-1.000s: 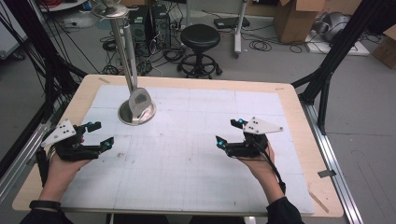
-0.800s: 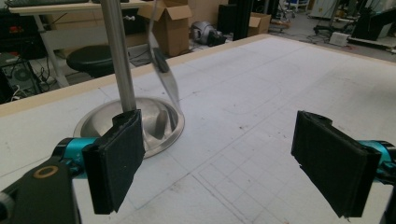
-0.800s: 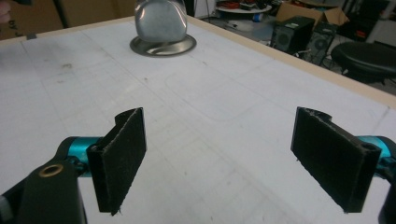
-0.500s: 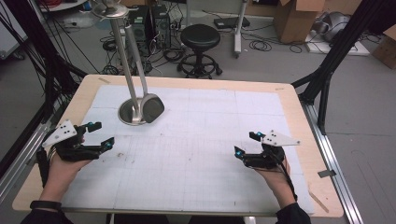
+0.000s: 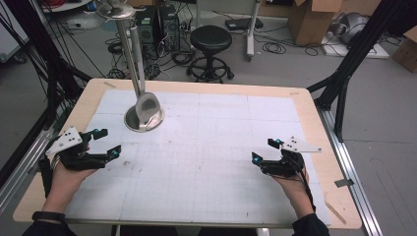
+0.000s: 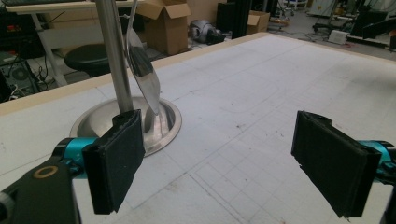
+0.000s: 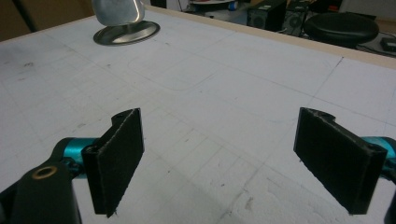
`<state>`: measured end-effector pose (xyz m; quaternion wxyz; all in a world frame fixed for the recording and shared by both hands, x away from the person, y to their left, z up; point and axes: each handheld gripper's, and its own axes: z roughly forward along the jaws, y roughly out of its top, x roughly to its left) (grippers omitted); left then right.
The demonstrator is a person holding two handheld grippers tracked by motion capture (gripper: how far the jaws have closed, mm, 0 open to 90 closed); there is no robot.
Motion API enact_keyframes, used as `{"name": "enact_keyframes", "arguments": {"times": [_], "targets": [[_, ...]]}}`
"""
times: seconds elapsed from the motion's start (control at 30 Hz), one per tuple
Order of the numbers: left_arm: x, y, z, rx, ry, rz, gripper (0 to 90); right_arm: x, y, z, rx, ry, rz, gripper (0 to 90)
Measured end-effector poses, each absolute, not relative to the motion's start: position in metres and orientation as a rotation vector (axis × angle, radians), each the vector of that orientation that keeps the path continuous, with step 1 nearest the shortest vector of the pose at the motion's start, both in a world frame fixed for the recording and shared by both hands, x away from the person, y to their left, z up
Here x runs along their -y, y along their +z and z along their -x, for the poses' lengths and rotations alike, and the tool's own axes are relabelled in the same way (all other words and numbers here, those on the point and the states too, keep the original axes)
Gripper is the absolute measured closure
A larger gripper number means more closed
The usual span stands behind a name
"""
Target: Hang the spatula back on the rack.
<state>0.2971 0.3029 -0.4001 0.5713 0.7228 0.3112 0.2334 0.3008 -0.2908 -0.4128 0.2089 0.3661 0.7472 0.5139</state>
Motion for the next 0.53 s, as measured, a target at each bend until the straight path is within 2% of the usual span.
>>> {"name": "enact_keyframes", "arguments": {"times": [0.53], "targets": [[-0.3047, -0.3992, -0.2959, -0.737, 0.546, -1.688, 17.7, 0.2909, -0.4137, -0.3032, -2.083, 1.43, -1.012, 15.3]]}}
